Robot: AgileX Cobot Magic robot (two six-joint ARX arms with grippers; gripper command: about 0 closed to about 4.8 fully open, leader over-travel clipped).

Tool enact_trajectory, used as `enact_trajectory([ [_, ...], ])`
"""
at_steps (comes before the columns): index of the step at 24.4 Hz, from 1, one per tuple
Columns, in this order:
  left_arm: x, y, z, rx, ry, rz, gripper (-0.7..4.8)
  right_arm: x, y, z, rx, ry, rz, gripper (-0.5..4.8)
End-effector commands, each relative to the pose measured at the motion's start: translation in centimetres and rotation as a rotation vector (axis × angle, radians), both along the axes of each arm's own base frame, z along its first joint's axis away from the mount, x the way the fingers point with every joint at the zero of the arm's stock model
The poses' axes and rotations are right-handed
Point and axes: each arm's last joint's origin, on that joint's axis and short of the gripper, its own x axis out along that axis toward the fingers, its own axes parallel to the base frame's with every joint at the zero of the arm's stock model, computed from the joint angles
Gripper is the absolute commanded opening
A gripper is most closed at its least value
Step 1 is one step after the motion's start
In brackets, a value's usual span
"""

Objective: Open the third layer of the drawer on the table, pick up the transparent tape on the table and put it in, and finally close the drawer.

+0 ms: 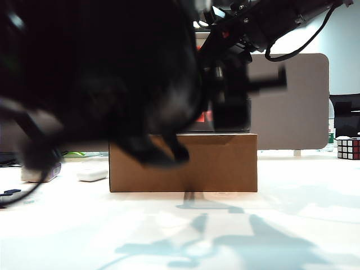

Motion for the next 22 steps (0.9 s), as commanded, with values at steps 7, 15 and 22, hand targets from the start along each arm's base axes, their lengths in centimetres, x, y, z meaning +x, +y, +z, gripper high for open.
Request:
enact_trajectory([
  [7, -3.1, 4.2, 4.3, 0.076, -0.063, -0.061, 1.65, -0.2, -0.1, -0.1, -0.017, 0.033, 0.002, -0.05],
  [15, 1.3, 13.4, 5.5, -0.037, -0.160, -0.136, 1.44, -1.0, -0.5, 0.2, -0.036, 0.085, 0.027, -0.05],
  [22, 7.2, 18.5, 3.4, -0.071, 0.274, -0.449, 1.29, -1.8, -0.9, 0.9, -0.039, 0.089, 0.026, -0.05],
])
